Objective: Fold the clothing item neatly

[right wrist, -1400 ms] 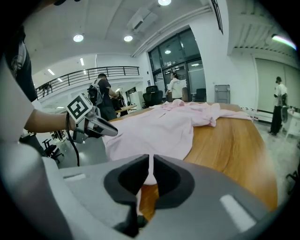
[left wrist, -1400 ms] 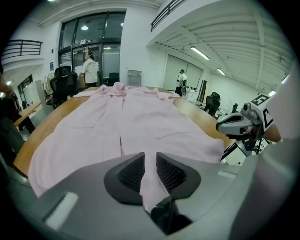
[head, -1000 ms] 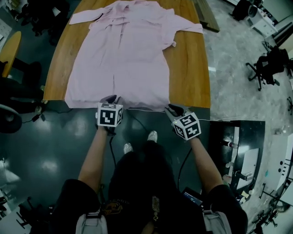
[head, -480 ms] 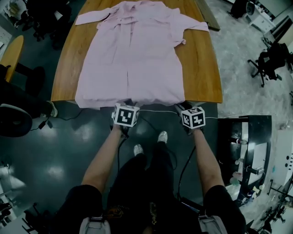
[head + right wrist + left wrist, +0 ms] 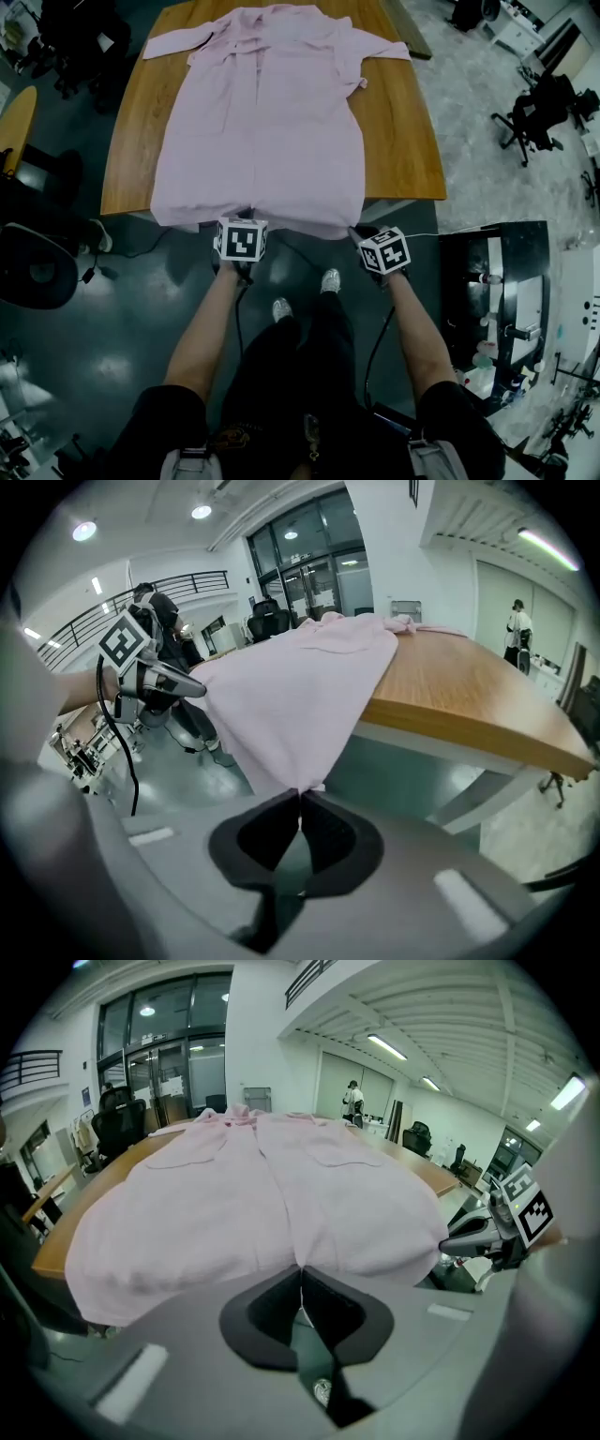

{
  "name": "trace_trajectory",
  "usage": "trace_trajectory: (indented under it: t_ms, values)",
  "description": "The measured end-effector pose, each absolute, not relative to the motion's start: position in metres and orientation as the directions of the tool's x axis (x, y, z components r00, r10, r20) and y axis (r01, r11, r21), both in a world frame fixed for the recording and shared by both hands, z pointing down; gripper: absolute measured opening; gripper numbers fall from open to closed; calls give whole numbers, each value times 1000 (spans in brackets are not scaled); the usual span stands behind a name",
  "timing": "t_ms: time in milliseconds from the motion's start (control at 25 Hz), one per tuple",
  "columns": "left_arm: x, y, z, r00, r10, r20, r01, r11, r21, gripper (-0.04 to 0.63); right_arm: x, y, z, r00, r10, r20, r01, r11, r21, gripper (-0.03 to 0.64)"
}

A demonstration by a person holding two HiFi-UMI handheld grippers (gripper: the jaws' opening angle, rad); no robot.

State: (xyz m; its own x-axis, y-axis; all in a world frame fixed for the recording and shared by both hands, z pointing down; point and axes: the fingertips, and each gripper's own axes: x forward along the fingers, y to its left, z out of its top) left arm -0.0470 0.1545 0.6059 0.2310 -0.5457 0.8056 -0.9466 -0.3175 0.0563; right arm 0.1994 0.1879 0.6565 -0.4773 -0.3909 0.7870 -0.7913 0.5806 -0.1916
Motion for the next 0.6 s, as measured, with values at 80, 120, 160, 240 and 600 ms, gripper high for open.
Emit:
trace_trajectory:
  t_ms: [80,120,160,240,600]
  values:
    - [-48,157,610,233,-538,810,-943,-328,53,15,199,192,660,-455,-399,796,-807,563,-179,11]
    - [-48,158,608,232,-540,809,-942,-332,48,21,200,192,659,-443,-406,799,-814,555,-170,16]
    - [-50,159,605,231,-546,805,-942,-332,45,23,200,193,657,-436,-410,801,-818,552,-163,27]
    - [-53,158,597,237,-561,793,-945,-324,53,39,202,193,649,-428,-420,800,-820,553,-149,37]
    - [-52,130,512,315,-675,667,-928,-365,68,32,214,155,553,-409,-572,711,-840,540,-50,43]
